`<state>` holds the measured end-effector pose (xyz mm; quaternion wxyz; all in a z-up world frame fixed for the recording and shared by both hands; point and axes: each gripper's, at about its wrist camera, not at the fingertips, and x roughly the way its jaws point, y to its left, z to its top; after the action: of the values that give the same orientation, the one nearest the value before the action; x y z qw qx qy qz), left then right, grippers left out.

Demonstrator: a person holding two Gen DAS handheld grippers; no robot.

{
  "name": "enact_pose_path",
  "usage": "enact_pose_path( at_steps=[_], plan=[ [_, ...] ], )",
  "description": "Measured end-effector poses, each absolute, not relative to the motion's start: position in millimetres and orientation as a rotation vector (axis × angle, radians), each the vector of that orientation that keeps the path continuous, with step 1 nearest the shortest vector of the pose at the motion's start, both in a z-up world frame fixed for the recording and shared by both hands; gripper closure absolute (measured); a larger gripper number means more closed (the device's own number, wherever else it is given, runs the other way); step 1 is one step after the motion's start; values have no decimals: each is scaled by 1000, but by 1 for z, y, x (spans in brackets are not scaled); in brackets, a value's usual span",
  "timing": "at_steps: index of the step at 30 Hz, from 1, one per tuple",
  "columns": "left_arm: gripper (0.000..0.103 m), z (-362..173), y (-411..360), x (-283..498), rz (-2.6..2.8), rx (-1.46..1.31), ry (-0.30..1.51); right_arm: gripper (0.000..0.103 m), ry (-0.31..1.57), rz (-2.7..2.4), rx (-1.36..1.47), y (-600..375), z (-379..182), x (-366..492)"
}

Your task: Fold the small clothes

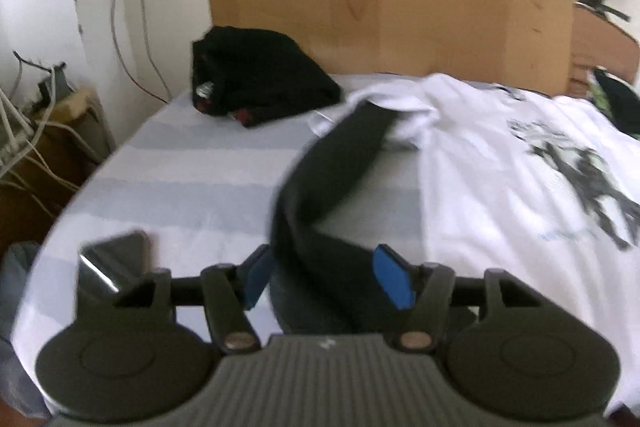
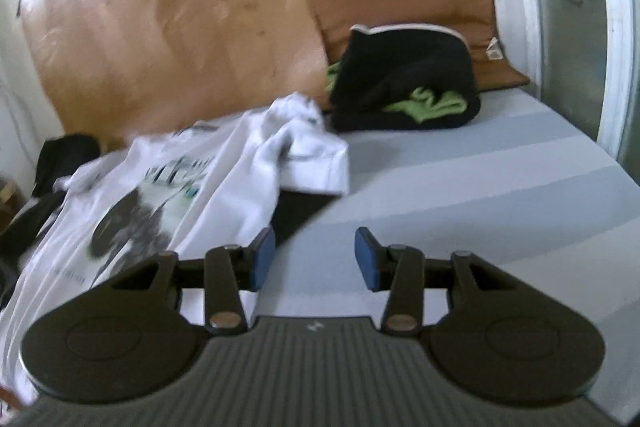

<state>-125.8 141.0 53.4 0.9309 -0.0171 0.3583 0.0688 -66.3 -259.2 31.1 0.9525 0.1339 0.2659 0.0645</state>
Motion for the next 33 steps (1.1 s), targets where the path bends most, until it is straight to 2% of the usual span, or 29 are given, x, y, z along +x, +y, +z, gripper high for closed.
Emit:
enact_pose_path(
  at_steps=[3, 8, 10, 11, 16, 19, 21, 24, 28, 33],
  plan=[
    [43, 53, 129, -148, 102, -84, 742, 56, 565, 112, 295, -258, 18, -35],
    [38, 53, 112, -169, 48, -120, 735, 57, 559, 137, 180, -237, 6, -3],
    [35, 52, 99, -165, 31, -126, 729, 90, 549, 156, 157, -227, 5, 5],
    [35, 52, 95, -162, 26, -128, 729, 96, 556, 170, 139, -222, 6, 9],
    [35, 46, 64, -135, -33, -93, 741, 97, 455, 49, -95, -227, 26, -2],
    [35, 37, 47, -120, -83, -71, 764, 93, 323, -164, -282, -259, 50, -12],
    [35, 31, 40, -111, -101, -63, 783, 70, 269, -248, -446, -270, 54, -16],
    [35, 23, 36, -101, -122, -64, 809, 67, 262, -307, -523, -285, 53, -27],
    [28, 18, 34, -93, -139, -71, 814, 66, 357, -304, -245, -327, 52, -45],
    [23, 17, 37, -84, -149, -81, 796, 55, 437, -66, 470, -385, 36, -63]
  ],
)
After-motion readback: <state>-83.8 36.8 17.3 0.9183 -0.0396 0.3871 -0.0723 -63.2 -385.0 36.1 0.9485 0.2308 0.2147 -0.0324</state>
